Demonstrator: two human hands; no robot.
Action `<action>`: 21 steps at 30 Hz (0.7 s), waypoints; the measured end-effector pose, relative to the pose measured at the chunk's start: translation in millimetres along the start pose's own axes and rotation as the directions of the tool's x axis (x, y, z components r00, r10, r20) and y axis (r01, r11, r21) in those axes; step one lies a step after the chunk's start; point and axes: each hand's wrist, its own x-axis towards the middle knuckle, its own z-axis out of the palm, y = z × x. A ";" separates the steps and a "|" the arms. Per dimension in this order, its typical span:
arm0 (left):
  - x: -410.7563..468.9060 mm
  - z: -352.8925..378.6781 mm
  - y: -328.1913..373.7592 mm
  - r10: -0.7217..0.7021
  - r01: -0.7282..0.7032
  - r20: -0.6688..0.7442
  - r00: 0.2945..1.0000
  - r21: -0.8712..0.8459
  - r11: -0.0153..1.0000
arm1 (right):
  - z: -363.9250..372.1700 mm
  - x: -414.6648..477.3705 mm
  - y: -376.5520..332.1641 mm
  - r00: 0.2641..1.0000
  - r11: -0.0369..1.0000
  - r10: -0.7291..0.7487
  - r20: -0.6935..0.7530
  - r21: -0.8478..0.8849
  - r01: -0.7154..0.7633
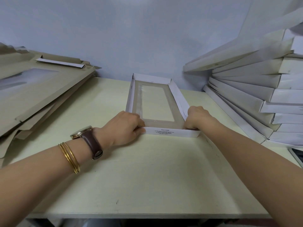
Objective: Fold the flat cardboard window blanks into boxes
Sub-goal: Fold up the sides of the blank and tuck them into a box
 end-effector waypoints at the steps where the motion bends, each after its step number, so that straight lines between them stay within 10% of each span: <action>1: 0.2 -0.1 -0.1 0.003 -0.003 -0.001 1.000 -0.003 1.000 | 1.0 0.5 1.0 1.000 1.000 -0.008 -0.011 0.012 0.008; 21: 1.6 -0.8 -2.2 0.017 -0.018 0.034 0.999 0.014 1.000 | -11.0 5.1 15.8 0.968 0.975 -0.203 0.147 -0.065 0.214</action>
